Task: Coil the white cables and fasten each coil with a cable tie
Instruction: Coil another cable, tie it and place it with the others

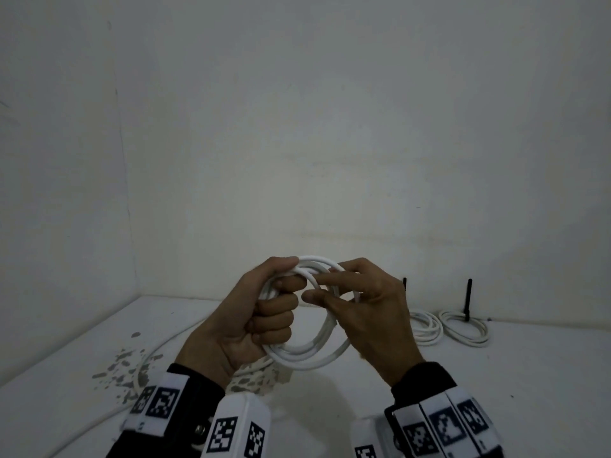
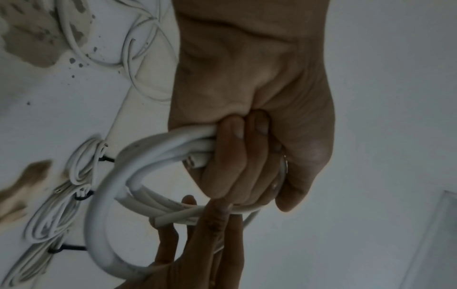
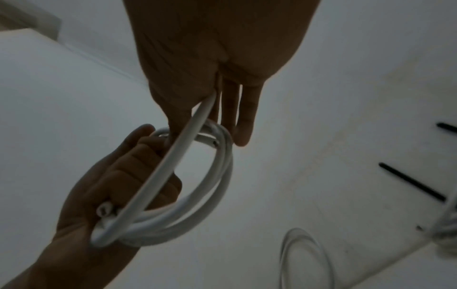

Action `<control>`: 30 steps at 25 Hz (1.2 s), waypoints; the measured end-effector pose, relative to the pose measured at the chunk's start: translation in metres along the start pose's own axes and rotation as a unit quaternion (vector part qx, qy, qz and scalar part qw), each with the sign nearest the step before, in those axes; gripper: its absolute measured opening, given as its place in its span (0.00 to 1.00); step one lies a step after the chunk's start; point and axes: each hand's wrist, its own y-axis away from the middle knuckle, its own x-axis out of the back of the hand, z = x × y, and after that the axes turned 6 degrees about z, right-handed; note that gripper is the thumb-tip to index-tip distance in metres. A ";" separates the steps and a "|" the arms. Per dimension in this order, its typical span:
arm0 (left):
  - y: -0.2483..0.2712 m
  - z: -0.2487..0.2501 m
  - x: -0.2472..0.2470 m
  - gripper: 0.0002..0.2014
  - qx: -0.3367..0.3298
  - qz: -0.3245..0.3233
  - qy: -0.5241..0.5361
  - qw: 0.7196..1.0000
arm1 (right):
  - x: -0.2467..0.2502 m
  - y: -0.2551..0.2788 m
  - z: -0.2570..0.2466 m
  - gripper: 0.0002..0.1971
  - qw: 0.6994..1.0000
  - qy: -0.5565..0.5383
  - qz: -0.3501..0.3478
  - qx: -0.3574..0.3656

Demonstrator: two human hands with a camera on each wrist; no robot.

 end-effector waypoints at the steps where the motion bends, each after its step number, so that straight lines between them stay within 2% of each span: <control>1: 0.001 -0.001 0.000 0.25 -0.002 -0.002 0.005 1.000 | 0.001 -0.002 -0.001 0.12 1.000 -0.002 -0.006 -0.010; 3: 0.001 -0.004 -0.001 0.24 -0.004 -0.004 0.021 1.000 | 0.006 -0.005 -0.004 0.11 0.998 -0.019 -0.049 -0.020; 5: 0.000 -0.005 -0.004 0.24 -0.012 0.001 0.027 1.000 | 0.010 -0.007 -0.003 0.11 0.998 0.037 -0.032 0.049; 7: 0.000 -0.003 -0.008 0.23 -0.029 0.027 0.007 0.999 | 0.007 -0.005 -0.006 0.11 0.983 0.131 0.001 0.130; 10: 0.001 0.001 -0.010 0.20 -0.053 0.091 -0.054 0.993 | 0.002 -0.001 -0.011 0.12 0.961 0.196 0.022 0.192; 11: 0.002 0.002 -0.009 0.21 -0.059 0.104 -0.064 0.991 | 0.003 -0.001 -0.014 0.15 0.965 0.190 0.030 0.179; 14: 0.005 0.003 -0.007 0.23 -0.063 0.105 -0.073 0.990 | 0.003 -0.006 -0.022 0.29 0.992 0.115 0.025 0.047; 15: 0.006 0.003 -0.007 0.23 -0.062 0.098 -0.086 0.989 | 0.001 -0.006 -0.022 0.28 0.994 0.109 0.013 0.022; 17: 0.007 0.003 -0.010 0.23 -0.061 0.095 -0.131 0.985 | 0.002 -0.008 -0.022 0.19 0.994 0.081 -0.019 -0.065; 20: 0.006 0.004 -0.009 0.25 -0.078 0.126 -0.163 0.975 | 0.010 -0.011 -0.027 0.05 0.976 -0.047 -0.099 -0.187; 21: 0.005 0.005 -0.008 0.23 -0.078 0.139 -0.162 0.974 | 0.013 -0.013 -0.030 0.05 0.964 -0.081 -0.124 -0.222; 23: 0.003 0.005 -0.006 0.21 -0.063 0.158 -0.157 0.973 | 0.018 -0.016 -0.028 0.18 0.939 -0.109 -0.154 -0.289; 25: 0.001 0.003 -0.005 0.20 -0.045 0.161 -0.174 0.970 | 0.022 -0.017 -0.021 0.26 0.935 -0.070 -0.159 -0.310; 30: -0.003 -0.001 -0.008 0.19 -0.004 0.129 -0.216 0.968 | 0.030 -0.018 -0.003 0.18 0.967 0.047 -0.122 -0.219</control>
